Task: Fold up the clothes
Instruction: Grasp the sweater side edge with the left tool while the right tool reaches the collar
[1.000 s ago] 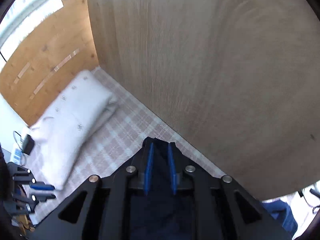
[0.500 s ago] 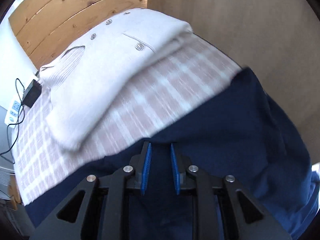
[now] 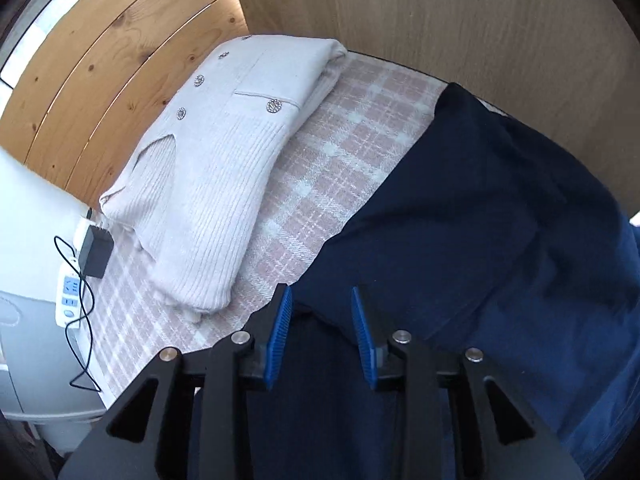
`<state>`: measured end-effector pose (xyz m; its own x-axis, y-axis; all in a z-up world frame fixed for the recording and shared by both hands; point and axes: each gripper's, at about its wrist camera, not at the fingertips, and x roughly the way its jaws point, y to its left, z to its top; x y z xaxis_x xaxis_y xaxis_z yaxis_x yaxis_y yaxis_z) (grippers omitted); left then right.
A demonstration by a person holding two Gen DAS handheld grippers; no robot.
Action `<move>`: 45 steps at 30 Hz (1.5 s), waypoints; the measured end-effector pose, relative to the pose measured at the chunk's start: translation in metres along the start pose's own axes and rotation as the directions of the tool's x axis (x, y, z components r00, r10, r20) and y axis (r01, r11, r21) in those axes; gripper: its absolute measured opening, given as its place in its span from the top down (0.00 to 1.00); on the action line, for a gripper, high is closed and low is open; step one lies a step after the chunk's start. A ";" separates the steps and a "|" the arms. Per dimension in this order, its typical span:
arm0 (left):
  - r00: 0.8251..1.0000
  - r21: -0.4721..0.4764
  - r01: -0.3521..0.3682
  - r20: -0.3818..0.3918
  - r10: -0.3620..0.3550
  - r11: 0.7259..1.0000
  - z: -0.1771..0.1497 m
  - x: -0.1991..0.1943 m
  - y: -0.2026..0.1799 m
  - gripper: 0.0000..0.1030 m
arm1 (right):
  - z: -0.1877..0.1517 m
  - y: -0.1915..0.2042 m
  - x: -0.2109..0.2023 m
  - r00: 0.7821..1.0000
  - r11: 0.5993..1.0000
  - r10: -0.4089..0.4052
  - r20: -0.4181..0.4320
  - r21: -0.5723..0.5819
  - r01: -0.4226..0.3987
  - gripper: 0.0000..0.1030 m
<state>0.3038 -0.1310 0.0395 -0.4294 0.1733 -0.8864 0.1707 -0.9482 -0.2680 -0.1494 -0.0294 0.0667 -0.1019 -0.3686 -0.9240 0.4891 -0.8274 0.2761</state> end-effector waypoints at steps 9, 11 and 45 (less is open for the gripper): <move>0.996 0.122 0.081 -0.055 -0.075 0.989 -0.010 0.022 -0.007 0.82 | 0.002 0.028 0.031 0.996 0.989 -0.074 -0.043 0.127 0.079 0.63; 0.995 0.142 0.088 -0.051 -0.082 0.986 -0.011 0.021 -0.008 0.82 | 0.002 0.033 0.037 0.987 0.981 -0.149 -0.060 0.119 0.155 0.63; 0.908 0.412 0.410 -0.100 -0.407 0.813 0.002 -0.018 -0.140 0.98 | -0.051 -0.089 -0.080 0.987 0.963 -0.117 0.111 0.257 0.085 0.92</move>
<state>0.2863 -0.0021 0.0939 -0.3710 0.5701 -0.7330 -0.4030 -0.8100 -0.4261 -0.1406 0.0950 0.1023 -0.2536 -0.3143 -0.9148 0.2401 -0.9366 0.2553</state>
